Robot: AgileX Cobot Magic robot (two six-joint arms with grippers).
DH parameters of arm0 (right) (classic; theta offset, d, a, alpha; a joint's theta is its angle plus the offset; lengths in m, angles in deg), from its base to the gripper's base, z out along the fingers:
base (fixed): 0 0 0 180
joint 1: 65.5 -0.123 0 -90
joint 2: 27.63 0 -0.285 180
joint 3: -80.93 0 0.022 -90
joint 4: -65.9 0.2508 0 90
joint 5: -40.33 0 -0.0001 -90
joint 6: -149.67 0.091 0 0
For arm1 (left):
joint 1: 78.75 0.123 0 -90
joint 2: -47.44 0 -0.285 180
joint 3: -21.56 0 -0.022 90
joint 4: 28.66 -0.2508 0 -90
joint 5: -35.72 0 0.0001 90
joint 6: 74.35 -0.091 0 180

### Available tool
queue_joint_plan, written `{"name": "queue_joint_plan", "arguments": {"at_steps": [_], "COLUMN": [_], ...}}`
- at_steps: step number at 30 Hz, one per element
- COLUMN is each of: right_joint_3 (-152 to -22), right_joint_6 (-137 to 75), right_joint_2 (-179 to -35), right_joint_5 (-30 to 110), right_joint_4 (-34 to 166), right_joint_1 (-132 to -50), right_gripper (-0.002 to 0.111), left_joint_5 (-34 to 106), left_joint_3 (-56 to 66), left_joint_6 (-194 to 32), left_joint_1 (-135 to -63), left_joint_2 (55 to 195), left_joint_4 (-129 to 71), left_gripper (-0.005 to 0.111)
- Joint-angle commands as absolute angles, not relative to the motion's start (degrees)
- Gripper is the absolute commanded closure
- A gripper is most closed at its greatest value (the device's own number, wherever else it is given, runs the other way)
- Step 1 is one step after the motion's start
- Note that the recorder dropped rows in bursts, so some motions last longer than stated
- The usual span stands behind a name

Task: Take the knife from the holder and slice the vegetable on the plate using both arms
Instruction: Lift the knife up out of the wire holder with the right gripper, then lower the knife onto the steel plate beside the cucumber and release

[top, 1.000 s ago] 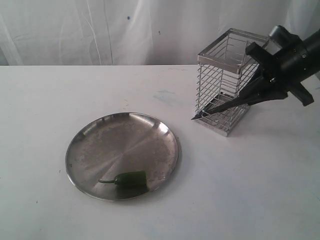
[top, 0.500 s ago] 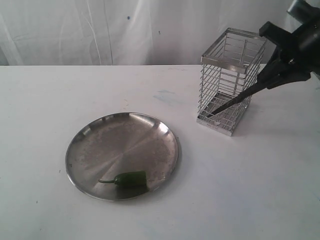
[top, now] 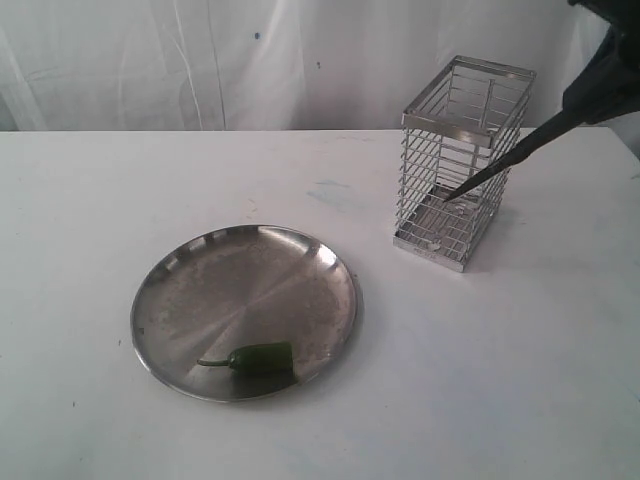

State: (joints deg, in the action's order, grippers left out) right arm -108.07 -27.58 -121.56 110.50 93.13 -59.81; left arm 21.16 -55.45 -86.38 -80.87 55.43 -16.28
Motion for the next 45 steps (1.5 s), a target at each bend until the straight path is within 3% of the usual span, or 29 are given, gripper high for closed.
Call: {"name": "queue_joint_plan", "arguments": {"at_steps": [1, 13, 24, 29, 34, 45], "right_joint_3": [-108.37, -98.12, -95.24, -86.84, -72.70, -45.47], "right_joint_6": [-26.24, -25.45, -28.80, -32.19, -47.60, -68.40], "right_joint_2": [-117.31, -105.38, -89.91, -81.37, -72.58, -69.48], "right_joint_5": [110.29, 110.29, 109.20, 96.91, 75.44, 46.38], "right_joint_4": [92.70, 96.85, 96.43, 98.10, 108.67, 136.28], "right_joint_1": [-59.75, -59.87, -66.10, -66.11, -66.11, -66.11], "right_gripper": [0.108, 0.108, 0.108, 0.108, 0.108, 0.108], "left_joint_5": [21.11, 21.11, 21.11, 21.11, 21.11, 21.11], "left_joint_3": [-55.66, -55.66, -55.66, -55.66, -55.66, -55.66], "left_joint_6": [-86.38, -86.38, -86.38, -86.38, -86.38, -86.38], "left_joint_1": [-81.35, -81.35, -81.35, -81.35, -81.35, -81.35], "left_joint_2": [55.23, 55.23, 55.23, 55.23, 55.23, 55.23], "left_joint_4": [-16.00, -16.00, -16.00, -16.00, -16.00, -16.00], "left_gripper": [0.107, 0.107, 0.107, 0.107, 0.107, 0.107]}}
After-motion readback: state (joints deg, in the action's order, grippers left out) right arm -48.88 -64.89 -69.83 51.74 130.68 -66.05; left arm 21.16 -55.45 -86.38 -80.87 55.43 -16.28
